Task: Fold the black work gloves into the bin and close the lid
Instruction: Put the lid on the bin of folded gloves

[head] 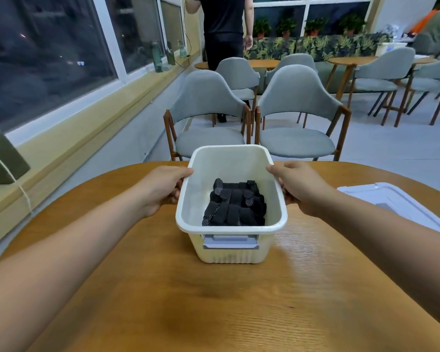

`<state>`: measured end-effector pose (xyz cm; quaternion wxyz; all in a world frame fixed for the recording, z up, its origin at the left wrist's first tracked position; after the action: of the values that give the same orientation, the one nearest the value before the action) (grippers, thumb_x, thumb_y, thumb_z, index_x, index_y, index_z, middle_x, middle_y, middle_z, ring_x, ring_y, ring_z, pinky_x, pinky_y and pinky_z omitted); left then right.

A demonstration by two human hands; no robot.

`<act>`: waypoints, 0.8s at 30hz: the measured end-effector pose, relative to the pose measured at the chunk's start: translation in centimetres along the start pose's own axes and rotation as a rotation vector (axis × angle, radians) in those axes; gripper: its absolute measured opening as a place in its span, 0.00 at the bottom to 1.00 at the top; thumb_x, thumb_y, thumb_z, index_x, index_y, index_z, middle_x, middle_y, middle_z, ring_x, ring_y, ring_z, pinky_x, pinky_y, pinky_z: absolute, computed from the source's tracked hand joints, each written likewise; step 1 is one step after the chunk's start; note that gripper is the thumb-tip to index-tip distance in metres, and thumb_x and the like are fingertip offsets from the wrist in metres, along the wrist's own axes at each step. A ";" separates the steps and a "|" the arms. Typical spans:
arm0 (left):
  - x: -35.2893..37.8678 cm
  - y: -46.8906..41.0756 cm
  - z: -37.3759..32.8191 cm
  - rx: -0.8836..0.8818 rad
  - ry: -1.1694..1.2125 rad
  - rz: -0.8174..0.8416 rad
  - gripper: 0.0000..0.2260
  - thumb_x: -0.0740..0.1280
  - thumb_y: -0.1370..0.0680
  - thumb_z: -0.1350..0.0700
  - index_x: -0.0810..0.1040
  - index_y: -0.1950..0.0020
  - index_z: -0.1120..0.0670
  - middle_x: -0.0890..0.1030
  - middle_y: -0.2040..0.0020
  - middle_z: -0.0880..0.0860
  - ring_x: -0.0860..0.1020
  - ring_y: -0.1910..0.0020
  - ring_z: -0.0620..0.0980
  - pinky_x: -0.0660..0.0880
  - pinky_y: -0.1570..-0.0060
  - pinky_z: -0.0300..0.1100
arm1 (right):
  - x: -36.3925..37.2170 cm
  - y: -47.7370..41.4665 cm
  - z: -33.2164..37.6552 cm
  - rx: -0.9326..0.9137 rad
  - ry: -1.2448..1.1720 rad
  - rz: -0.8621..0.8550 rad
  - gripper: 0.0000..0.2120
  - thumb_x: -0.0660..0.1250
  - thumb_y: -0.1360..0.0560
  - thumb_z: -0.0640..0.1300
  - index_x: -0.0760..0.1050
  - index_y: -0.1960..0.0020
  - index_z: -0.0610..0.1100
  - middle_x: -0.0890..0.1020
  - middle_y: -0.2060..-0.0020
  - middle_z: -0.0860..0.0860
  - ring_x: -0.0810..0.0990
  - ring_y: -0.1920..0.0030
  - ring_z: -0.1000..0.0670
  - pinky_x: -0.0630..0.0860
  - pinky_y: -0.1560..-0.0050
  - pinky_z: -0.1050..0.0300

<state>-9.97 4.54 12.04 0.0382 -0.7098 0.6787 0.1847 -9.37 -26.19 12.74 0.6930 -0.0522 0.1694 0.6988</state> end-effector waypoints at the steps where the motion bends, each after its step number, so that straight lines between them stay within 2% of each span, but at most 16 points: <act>1: 0.1 -0.1 0.1 0.007 0.004 0.011 0.16 0.66 0.15 0.50 0.83 0.40 0.62 0.74 0.61 0.55 0.69 0.71 0.47 0.68 0.68 0.41 | 0.0 0.0 -0.1 0.002 0.002 -0.003 0.18 0.66 0.14 0.50 0.78 0.38 0.33 0.81 0.55 0.37 0.81 0.58 0.39 0.81 0.59 0.46; 3: 0.1 -0.3 0.3 0.013 0.003 0.021 0.16 0.67 0.16 0.49 0.82 0.43 0.62 0.76 0.58 0.57 0.71 0.68 0.49 0.68 0.67 0.42 | -0.1 0.0 -0.4 0.005 0.020 0.000 0.18 0.66 0.14 0.52 0.79 0.39 0.35 0.83 0.53 0.35 0.84 0.57 0.38 0.84 0.56 0.45; 5: 0.1 -0.3 0.1 0.005 -0.041 -0.009 0.20 0.67 0.16 0.46 0.81 0.39 0.63 0.79 0.54 0.59 0.74 0.61 0.54 0.70 0.63 0.45 | -0.2 0.0 -0.5 0.009 0.023 0.010 0.19 0.66 0.14 0.54 0.80 0.39 0.37 0.85 0.51 0.34 0.85 0.56 0.38 0.84 0.56 0.45; 8: 0.0 0.1 -1.3 0.079 -0.230 -0.166 0.20 0.70 0.19 0.39 0.76 0.38 0.53 0.80 0.46 0.54 0.77 0.53 0.53 0.73 0.55 0.47 | -0.8 -0.1 -0.7 0.007 -0.015 0.030 0.22 0.65 0.14 0.57 0.80 0.38 0.37 0.82 0.59 0.40 0.79 0.64 0.45 0.77 0.62 0.49; 10: 0.4 0.6 -3.1 0.208 -0.302 -0.276 0.20 0.72 0.20 0.37 0.74 0.39 0.50 0.78 0.47 0.49 0.77 0.50 0.50 0.73 0.54 0.47 | -1.9 -0.1 -0.7 0.005 -0.030 0.019 0.22 0.64 0.14 0.58 0.80 0.39 0.38 0.80 0.61 0.43 0.77 0.68 0.48 0.74 0.65 0.52; 11: 0.9 0.8 -4.2 0.265 -0.317 -0.278 0.18 0.72 0.21 0.38 0.75 0.41 0.49 0.78 0.49 0.49 0.77 0.51 0.49 0.73 0.55 0.47 | -2.6 -0.1 -0.7 0.002 -0.029 0.006 0.22 0.64 0.14 0.59 0.79 0.40 0.38 0.80 0.60 0.43 0.78 0.67 0.48 0.74 0.64 0.52; 15: 5.8 2.0 -8.5 0.331 -0.251 -0.109 0.10 0.72 0.19 0.46 0.80 0.49 0.52 0.83 0.53 0.53 0.80 0.55 0.50 0.73 0.57 0.45 | -6.2 0.2 -1.5 -0.019 0.025 -0.042 0.20 0.63 0.14 0.58 0.81 0.42 0.41 0.84 0.55 0.42 0.82 0.60 0.46 0.78 0.58 0.51; 19: 13.3 3.4 -11.6 0.362 -0.217 0.061 0.07 0.68 0.17 0.51 0.80 0.45 0.54 0.86 0.52 0.52 0.84 0.58 0.47 0.77 0.58 0.45 | -10.9 0.9 -3.3 -0.015 0.100 -0.085 0.15 0.65 0.13 0.52 0.81 0.42 0.40 0.86 0.50 0.40 0.86 0.54 0.43 0.82 0.54 0.50; 22: 19.1 4.5 -13.2 0.351 -0.226 0.185 0.07 0.68 0.16 0.52 0.80 0.43 0.54 0.86 0.49 0.53 0.86 0.55 0.48 0.78 0.59 0.43 | -14.9 1.8 -5.0 0.002 0.148 -0.126 0.15 0.65 0.13 0.50 0.81 0.40 0.38 0.87 0.48 0.42 0.87 0.49 0.43 0.84 0.44 0.45; 24: 22.4 5.6 -13.9 0.299 -0.226 0.271 0.07 0.68 0.16 0.52 0.79 0.41 0.54 0.85 0.47 0.55 0.87 0.51 0.51 0.79 0.58 0.43 | -17.4 2.4 -6.1 0.017 0.179 -0.154 0.14 0.66 0.14 0.49 0.81 0.40 0.39 0.87 0.47 0.42 0.87 0.47 0.43 0.84 0.40 0.44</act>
<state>-12.30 -21.38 19.03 0.1935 -0.5735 0.7790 0.1639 -12.17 -44.62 12.77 0.7273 -0.1214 0.2320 0.6344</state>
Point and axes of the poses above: each hand's wrist, its own y-axis away from the middle knuckle, its own x-axis out of the palm, z = x × y, the point moved 2 cm from there along -y, towards the middle knuckle
